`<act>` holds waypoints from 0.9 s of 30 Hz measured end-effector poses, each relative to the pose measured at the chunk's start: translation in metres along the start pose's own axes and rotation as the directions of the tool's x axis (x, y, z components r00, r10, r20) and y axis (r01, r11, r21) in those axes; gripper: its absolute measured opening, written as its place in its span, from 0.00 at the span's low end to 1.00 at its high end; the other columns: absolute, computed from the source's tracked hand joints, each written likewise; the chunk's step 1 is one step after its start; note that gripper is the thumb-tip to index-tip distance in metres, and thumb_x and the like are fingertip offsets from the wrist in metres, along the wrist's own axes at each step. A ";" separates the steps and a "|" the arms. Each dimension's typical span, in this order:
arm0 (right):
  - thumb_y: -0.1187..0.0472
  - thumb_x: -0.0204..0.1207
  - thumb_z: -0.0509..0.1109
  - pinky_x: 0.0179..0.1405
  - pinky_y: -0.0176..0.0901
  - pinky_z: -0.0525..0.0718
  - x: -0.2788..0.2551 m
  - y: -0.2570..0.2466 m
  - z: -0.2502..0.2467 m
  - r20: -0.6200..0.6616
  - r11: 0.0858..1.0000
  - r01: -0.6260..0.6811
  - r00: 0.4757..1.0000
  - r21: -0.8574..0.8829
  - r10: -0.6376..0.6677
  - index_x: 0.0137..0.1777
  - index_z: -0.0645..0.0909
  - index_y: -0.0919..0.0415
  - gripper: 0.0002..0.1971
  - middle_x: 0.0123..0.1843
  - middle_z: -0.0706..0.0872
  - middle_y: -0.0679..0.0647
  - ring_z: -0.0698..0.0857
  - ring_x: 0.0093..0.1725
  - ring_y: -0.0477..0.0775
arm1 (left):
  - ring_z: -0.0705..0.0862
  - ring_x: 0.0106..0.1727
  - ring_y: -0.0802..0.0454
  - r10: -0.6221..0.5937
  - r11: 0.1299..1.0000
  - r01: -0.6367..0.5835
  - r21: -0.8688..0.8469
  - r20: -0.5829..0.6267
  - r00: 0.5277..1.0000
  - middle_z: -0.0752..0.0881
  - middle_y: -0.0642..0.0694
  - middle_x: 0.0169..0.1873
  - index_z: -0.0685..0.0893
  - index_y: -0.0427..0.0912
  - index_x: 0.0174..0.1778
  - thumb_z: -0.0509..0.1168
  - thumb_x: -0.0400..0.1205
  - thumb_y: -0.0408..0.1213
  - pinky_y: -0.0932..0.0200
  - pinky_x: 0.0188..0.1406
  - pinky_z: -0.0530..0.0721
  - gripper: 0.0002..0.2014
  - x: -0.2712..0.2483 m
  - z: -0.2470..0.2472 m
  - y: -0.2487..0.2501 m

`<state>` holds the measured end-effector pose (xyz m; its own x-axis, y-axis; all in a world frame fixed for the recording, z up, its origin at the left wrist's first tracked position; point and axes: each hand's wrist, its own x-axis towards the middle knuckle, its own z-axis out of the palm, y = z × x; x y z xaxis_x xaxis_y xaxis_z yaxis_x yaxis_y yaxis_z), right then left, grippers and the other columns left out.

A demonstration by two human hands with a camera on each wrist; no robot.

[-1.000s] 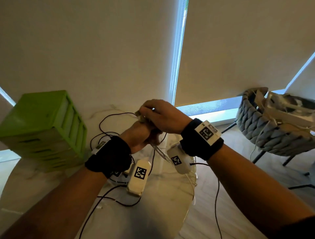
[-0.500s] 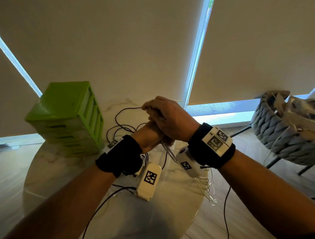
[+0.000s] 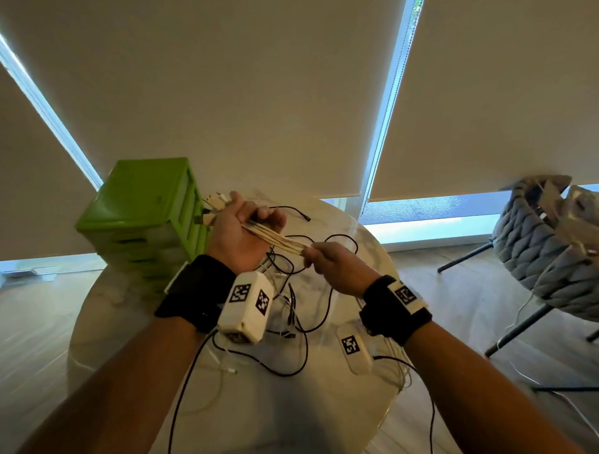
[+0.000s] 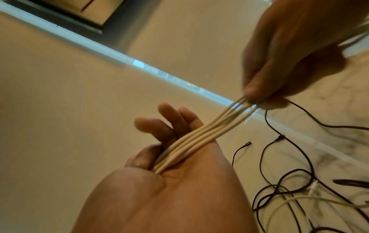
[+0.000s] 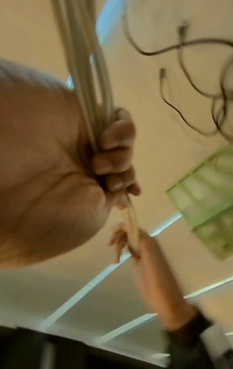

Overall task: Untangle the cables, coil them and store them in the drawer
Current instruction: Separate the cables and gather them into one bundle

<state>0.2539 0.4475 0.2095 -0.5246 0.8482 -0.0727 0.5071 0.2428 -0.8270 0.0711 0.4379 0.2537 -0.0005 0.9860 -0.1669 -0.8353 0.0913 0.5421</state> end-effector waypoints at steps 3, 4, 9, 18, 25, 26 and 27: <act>0.53 0.87 0.53 0.37 0.48 0.75 0.002 0.002 0.014 -0.139 0.969 0.075 0.984 -0.235 -0.110 0.44 0.78 0.59 0.16 0.34 0.79 0.52 0.77 0.35 0.57 | 0.64 0.21 0.54 0.012 0.988 -0.016 0.153 0.030 0.999 0.62 0.51 0.13 0.65 0.47 0.17 0.48 0.87 0.54 0.59 0.32 0.76 0.31 0.001 -0.004 -0.004; 0.52 0.87 0.53 0.36 0.46 0.77 0.000 0.001 0.019 -0.081 0.981 0.083 0.992 -0.178 -0.098 0.44 0.78 0.59 0.17 0.34 0.78 0.52 0.77 0.34 0.56 | 0.61 0.17 0.55 0.024 0.978 -0.030 0.206 0.030 0.999 0.60 0.52 0.12 0.65 0.48 0.16 0.48 0.87 0.54 0.62 0.24 0.71 0.31 0.003 -0.004 0.001; 0.53 0.88 0.54 0.24 0.33 0.69 -0.022 0.011 0.016 0.285 0.965 -0.129 0.957 0.230 0.060 0.47 0.80 0.53 0.14 0.30 0.70 0.44 0.66 0.25 0.43 | 0.54 0.14 0.56 0.148 0.967 -0.111 0.228 -0.155 0.977 0.57 0.54 0.12 0.60 0.49 0.17 0.50 0.87 0.51 0.67 0.15 0.57 0.29 0.021 -0.020 0.058; 0.48 0.78 0.69 0.33 0.40 0.75 -0.029 0.092 -0.023 0.273 0.903 -0.428 0.865 -0.038 0.422 0.39 0.84 0.52 0.10 0.29 0.75 0.48 0.72 0.30 0.48 | 0.54 0.14 0.57 0.087 0.950 -0.055 0.308 -0.091 0.992 0.57 0.53 0.12 0.62 0.49 0.15 0.50 0.87 0.51 0.64 0.16 0.57 0.30 0.014 -0.014 0.052; 0.47 0.81 0.66 0.32 0.40 0.73 -0.046 0.158 -0.066 -0.171 0.785 -0.604 0.795 -0.139 0.582 0.33 0.82 0.58 0.19 0.31 0.81 0.52 0.75 0.30 0.49 | 0.55 0.14 0.57 0.011 0.930 -0.007 0.367 -0.008 1.000 0.58 0.53 0.12 0.63 0.49 0.16 0.50 0.87 0.54 0.64 0.17 0.60 0.30 0.013 -0.011 0.037; 0.46 0.81 0.64 0.31 0.41 0.72 -0.049 0.164 -0.073 -0.204 0.762 -0.634 0.769 -0.130 0.605 0.32 0.79 0.58 0.21 0.30 0.80 0.52 0.75 0.29 0.49 | 0.55 0.14 0.57 0.005 0.930 -0.005 0.368 -0.001 1.000 0.58 0.53 0.11 0.63 0.49 0.16 0.50 0.87 0.54 0.64 0.16 0.60 0.30 0.014 -0.008 0.033; 0.44 0.82 0.62 0.31 0.41 0.71 -0.054 0.173 -0.080 -0.216 0.734 -0.670 0.737 -0.111 0.640 0.32 0.78 0.58 0.22 0.29 0.78 0.52 0.74 0.29 0.50 | 0.55 0.14 0.57 0.003 0.930 -0.006 0.367 0.008 1.000 0.59 0.53 0.11 0.63 0.49 0.16 0.49 0.87 0.54 0.64 0.16 0.60 0.31 0.014 -0.006 0.031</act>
<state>0.4245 0.4811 0.1150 0.0855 0.8827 -0.4621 0.7994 -0.3376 -0.4970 0.0415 0.4540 0.2632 0.0009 0.9873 -0.1589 -0.5751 0.1305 0.8076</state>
